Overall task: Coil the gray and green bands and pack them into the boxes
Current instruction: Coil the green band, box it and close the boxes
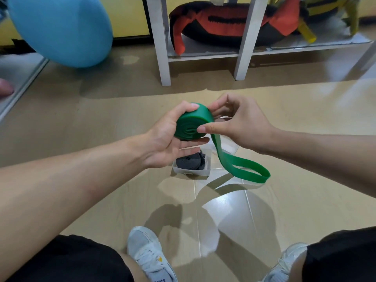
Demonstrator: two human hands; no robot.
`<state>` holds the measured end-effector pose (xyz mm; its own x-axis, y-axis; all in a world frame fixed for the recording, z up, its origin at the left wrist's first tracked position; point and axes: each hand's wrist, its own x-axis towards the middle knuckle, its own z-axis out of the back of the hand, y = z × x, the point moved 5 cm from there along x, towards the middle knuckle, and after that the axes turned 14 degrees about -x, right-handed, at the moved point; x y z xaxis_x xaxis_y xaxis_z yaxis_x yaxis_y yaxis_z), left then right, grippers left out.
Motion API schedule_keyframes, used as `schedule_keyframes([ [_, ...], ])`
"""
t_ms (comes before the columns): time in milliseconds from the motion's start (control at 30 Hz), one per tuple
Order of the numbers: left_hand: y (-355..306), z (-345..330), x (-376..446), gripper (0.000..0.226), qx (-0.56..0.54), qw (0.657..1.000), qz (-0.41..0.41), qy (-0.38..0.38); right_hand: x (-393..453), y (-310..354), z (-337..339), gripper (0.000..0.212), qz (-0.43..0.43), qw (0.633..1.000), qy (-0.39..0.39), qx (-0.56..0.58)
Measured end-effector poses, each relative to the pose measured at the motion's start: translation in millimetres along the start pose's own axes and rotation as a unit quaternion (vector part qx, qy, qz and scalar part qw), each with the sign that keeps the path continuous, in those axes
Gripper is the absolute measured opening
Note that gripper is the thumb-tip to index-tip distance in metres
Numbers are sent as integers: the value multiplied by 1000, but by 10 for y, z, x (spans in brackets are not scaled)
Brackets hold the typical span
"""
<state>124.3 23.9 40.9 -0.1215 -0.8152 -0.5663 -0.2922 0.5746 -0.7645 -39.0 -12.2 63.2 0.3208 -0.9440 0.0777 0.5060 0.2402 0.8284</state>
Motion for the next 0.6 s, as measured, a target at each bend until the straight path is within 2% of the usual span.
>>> schedule_keyframes([
  [167,12,24,-17,55,13,999,23,18,-11,35,14,43,16,999,-12,-43],
  [267,17,15,-21,49,94,995,18,-18,-16,44,23,39,17,994,-31,-107],
  [400,105,-38,-29,54,186,981,-14,-56,-64,161,-95,34,58,980,13,-191],
  [533,102,-9,-29,54,174,978,-57,-102,-86,206,-146,34,86,979,-1,-187],
  [600,84,-1,-1,50,153,982,-56,-99,-75,205,-139,38,94,982,-12,-161],
])
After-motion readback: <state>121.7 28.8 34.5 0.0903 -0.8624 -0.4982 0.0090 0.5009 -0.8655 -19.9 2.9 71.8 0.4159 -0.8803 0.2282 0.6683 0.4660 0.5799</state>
